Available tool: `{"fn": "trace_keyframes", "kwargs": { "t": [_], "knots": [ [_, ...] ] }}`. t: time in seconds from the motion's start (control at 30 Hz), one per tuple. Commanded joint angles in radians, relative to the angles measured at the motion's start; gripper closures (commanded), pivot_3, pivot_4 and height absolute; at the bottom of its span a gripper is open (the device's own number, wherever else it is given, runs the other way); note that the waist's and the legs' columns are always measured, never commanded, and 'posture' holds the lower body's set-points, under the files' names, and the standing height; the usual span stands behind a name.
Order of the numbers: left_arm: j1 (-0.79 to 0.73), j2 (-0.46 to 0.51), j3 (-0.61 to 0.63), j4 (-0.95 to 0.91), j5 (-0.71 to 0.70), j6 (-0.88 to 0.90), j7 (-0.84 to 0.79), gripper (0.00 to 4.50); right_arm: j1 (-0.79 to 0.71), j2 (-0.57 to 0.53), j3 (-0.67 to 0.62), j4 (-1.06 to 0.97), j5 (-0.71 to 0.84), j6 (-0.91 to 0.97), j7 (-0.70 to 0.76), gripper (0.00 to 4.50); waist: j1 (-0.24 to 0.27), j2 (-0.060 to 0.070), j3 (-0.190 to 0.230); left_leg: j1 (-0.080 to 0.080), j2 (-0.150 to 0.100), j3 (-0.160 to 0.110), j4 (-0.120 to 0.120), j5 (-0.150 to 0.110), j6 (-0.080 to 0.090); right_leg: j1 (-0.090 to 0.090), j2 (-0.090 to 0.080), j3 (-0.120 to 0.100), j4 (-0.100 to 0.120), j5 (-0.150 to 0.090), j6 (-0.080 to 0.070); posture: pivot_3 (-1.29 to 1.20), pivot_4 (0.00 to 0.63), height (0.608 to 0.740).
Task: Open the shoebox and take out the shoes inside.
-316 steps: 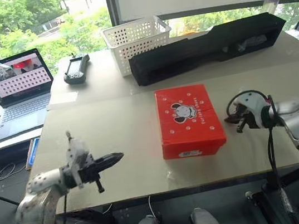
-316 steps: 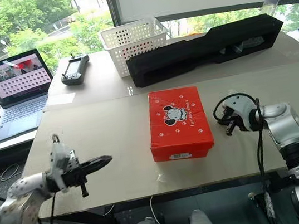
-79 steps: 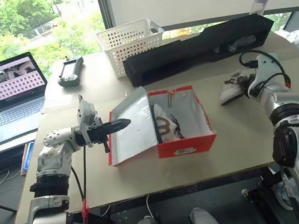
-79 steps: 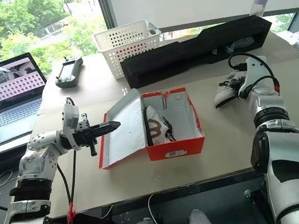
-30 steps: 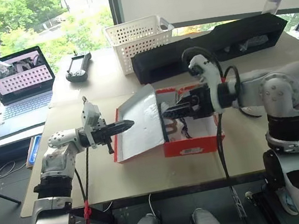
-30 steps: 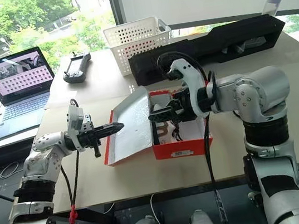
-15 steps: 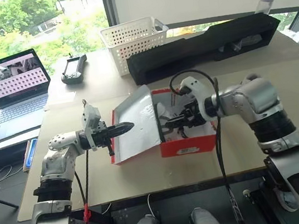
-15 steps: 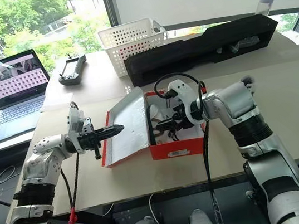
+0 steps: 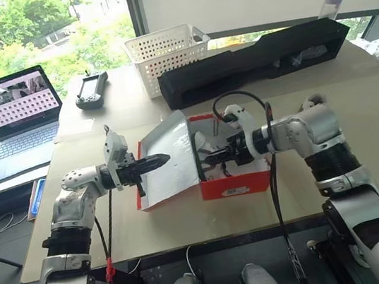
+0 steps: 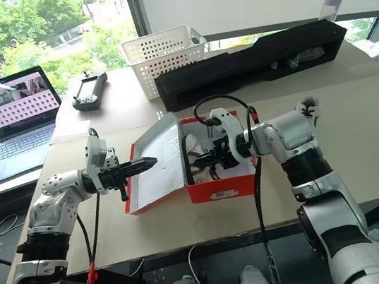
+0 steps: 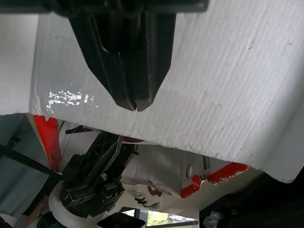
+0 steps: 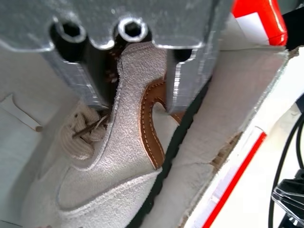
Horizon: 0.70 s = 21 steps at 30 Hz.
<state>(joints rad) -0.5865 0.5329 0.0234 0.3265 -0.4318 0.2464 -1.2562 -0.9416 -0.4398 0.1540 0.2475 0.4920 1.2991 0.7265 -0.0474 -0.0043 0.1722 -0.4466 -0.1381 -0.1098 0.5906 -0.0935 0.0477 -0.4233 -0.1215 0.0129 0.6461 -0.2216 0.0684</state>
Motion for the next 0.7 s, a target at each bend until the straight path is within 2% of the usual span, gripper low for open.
{"fn": "trace_keyframes", "kwargs": {
  "t": [0.03,0.1,0.3,0.47,0.7],
  "knots": [
    [-0.022,0.008,0.016,-0.005,0.002,-0.013,0.006,4.50,0.010,0.016,-0.005,0.005,0.005,0.020,-0.002,4.10,0.001,0.000,0.000,0.000,0.000,0.000,0.000,0.000,0.000,0.000,0.000,0.000,0.000,0.000,0.000,0.00,0.150,0.738],
    [-0.026,0.008,0.015,0.002,0.006,-0.017,0.008,4.50,0.015,0.021,-0.011,-0.004,0.007,0.023,-0.005,4.49,0.000,0.000,0.000,0.000,0.000,0.000,0.000,0.000,0.000,0.000,0.000,0.000,0.000,0.000,0.000,0.00,0.150,0.738],
    [-0.040,0.004,0.010,0.022,0.011,-0.025,0.007,4.50,0.012,0.020,-0.068,-0.035,0.011,0.022,-0.033,4.49,0.001,0.000,0.000,0.000,0.000,0.000,0.000,0.000,0.000,0.000,0.000,0.000,0.000,0.000,0.000,0.00,0.150,0.738],
    [-0.050,0.003,0.006,0.032,0.016,-0.028,0.000,4.50,-0.047,0.018,-0.201,-0.133,0.072,0.116,-0.073,4.49,0.005,0.000,0.000,-0.001,0.000,0.000,0.000,0.000,0.000,-0.001,0.000,0.000,0.000,0.000,0.000,0.00,0.150,0.738],
    [-0.056,0.002,0.003,0.041,0.025,-0.032,-0.008,4.50,-0.074,0.020,-0.308,-0.247,0.123,0.228,-0.122,4.49,0.005,0.000,0.000,-0.007,0.000,0.000,-0.001,0.000,0.000,-0.004,0.000,0.000,0.001,0.000,-0.001,0.00,0.150,0.738]
  ]
}}
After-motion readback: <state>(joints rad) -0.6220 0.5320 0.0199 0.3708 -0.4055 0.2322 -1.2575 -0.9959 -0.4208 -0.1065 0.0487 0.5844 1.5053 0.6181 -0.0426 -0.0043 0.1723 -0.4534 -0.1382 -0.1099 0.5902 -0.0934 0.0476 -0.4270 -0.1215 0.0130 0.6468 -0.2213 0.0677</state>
